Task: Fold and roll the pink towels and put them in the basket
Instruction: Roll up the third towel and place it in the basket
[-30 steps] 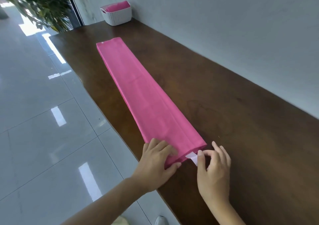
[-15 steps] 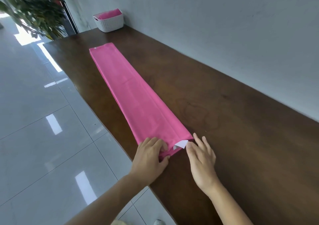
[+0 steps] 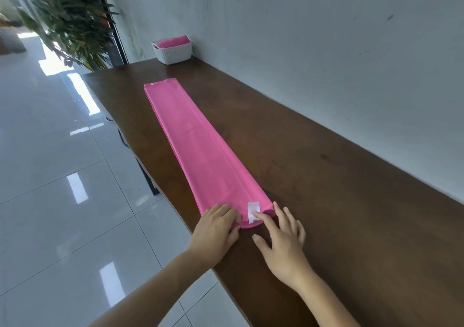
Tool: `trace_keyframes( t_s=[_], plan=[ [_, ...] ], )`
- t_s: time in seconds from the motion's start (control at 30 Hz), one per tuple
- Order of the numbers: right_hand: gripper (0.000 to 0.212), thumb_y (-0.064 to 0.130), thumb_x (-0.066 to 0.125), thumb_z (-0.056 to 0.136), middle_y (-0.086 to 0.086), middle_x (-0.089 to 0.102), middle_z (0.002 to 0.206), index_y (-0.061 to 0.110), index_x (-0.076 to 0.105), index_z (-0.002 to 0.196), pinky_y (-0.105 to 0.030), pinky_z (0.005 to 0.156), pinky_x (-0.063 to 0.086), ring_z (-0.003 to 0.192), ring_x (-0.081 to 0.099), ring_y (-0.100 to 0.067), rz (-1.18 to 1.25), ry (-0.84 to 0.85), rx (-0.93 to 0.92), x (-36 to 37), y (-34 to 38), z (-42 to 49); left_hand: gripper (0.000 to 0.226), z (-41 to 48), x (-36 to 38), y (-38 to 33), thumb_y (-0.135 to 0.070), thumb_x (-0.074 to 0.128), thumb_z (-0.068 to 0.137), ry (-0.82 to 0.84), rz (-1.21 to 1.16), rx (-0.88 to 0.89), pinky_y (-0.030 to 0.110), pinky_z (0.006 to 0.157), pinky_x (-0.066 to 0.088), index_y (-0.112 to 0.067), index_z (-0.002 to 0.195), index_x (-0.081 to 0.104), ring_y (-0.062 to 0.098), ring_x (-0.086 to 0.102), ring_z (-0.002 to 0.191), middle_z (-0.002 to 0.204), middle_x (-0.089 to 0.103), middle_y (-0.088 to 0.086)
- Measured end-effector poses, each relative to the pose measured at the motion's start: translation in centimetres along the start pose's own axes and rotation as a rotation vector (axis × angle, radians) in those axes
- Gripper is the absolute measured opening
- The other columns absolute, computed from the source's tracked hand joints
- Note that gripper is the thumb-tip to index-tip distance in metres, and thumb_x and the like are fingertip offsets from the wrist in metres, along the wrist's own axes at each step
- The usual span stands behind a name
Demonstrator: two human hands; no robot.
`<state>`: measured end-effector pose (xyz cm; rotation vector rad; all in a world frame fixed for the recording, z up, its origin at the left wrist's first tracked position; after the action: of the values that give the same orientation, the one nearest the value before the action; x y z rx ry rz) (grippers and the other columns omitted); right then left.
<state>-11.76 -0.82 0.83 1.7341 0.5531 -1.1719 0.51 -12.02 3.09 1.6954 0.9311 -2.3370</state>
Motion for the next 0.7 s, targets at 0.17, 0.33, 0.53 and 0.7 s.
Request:
trace_keyframes(
  t_s=[0.17, 0.33, 0.53, 0.7],
  plan=[
    [0.034, 0.045, 0.057, 0.099, 0.007, 0.022, 0.164, 0.044, 0.048, 0.132, -0.05, 0.122, 0.013, 0.154, 0.008, -0.019, -0.016, -0.099, -0.11, -0.9, 0.5, 0.8, 0.002, -0.4, -0.3, 0.7, -0.025, 0.056, 0.095, 0.1, -0.071, -0.014, 0.025, 0.084, 0.043, -0.027, 0.095, 0.055, 0.008, 0.047, 0.088, 0.093, 0.053, -0.013],
    [0.031, 0.031, 0.081, 0.083, 0.002, 0.057, 0.134, 0.031, 0.063, 0.109, -0.049, 0.105, 0.047, 0.133, 0.046, -0.023, -0.168, -0.264, -0.291, -1.7, 1.8, 1.7, 0.002, -0.3, -0.9, 1.5, -0.027, 0.055, 0.098, 0.233, -0.134, -0.07, 0.027, 0.085, 0.045, -0.027, 0.095, 0.054, 0.009, 0.049, 0.088, 0.092, 0.055, -0.011],
    [0.012, 0.036, 0.065, 0.091, 0.016, 0.061, 0.101, 0.03, 0.07, 0.099, -0.033, 0.089, 0.046, 0.101, 0.056, -0.011, -0.167, -0.311, -0.382, -2.2, 2.7, 2.3, 0.012, -0.6, -1.5, 1.8, -0.036, 0.05, 0.1, 0.181, -0.07, -0.196, 0.028, 0.084, 0.043, -0.026, 0.093, 0.049, 0.014, 0.05, 0.092, 0.097, 0.057, -0.006],
    [0.01, 0.029, 0.059, 0.1, 0.016, 0.062, 0.104, 0.028, 0.068, 0.106, -0.024, 0.086, 0.033, 0.096, 0.049, -0.006, -0.17, -0.183, -0.407, -2.0, 2.9, 4.0, 0.013, -0.9, -2.1, 1.1, -0.04, 0.044, 0.103, 0.007, 0.013, -0.275, 0.029, 0.088, 0.047, -0.027, 0.103, 0.045, 0.014, 0.054, 0.093, 0.102, 0.059, -0.007]
  ],
)
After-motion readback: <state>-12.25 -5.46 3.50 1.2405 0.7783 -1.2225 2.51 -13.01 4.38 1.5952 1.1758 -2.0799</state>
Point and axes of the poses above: each hand's wrist, its own z-axis towards the middle knuckle, its own x-axis out of the palm, y = z × x, the point moved 7 cm from there along z, towards the middle knuckle
